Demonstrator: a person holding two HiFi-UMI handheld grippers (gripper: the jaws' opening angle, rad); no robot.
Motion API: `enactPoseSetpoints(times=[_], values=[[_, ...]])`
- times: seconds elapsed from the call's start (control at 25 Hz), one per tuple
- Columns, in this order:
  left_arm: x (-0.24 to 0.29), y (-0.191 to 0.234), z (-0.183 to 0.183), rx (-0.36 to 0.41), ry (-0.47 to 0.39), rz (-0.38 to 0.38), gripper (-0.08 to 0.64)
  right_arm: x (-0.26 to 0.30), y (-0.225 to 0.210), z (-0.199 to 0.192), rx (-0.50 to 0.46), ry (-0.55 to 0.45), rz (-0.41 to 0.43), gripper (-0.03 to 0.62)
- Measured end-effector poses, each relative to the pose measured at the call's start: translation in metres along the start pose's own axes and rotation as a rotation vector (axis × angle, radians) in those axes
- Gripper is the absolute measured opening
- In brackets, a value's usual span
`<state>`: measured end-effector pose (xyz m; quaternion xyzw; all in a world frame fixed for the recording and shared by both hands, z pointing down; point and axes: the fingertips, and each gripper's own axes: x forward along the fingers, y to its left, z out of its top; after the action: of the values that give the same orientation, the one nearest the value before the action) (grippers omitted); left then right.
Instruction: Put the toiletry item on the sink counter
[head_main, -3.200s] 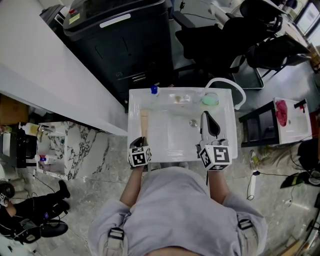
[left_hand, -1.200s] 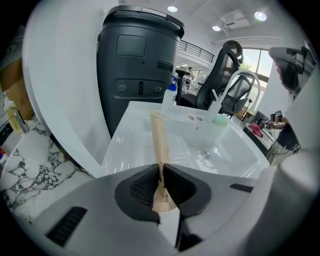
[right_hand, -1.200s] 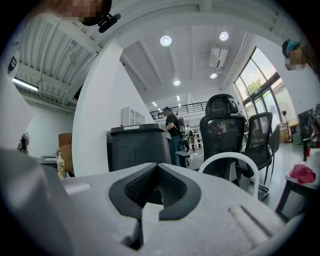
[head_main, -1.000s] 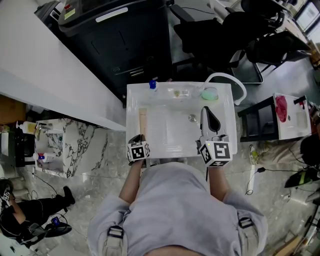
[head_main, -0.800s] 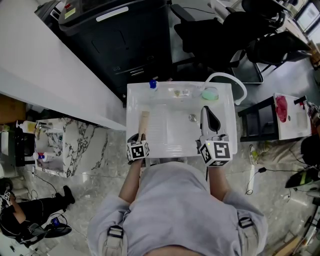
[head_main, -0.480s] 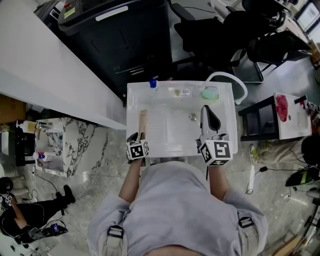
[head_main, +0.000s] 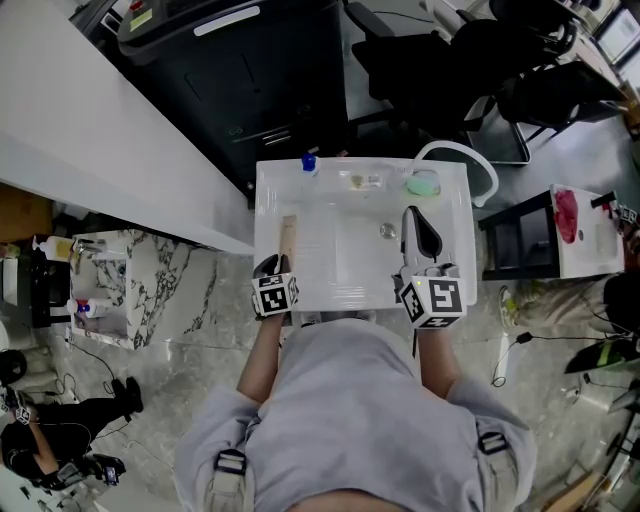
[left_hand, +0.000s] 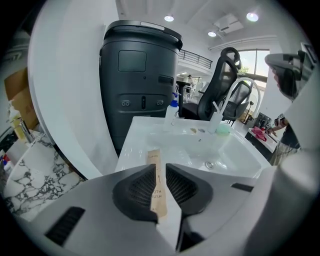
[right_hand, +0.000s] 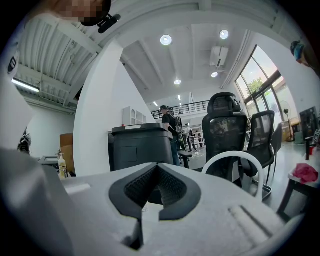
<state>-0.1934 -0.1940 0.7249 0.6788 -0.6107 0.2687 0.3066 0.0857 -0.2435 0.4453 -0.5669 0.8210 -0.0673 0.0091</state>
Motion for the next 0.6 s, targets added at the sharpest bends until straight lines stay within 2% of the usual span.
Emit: enactPoseSetpoints(times=[0.24,0.6], values=[[-0.007,0.001,0.008,0.006,-0.032,0.01,0.025,-0.001,0.002,0.0,-0.001,-0.001,0.005,0.005],[-0.02,0.002,0.019,0.015,-0.086,0.026,0.006,-0.006,0.004,0.0,-0.002,-0.002,0.004,0.005]])
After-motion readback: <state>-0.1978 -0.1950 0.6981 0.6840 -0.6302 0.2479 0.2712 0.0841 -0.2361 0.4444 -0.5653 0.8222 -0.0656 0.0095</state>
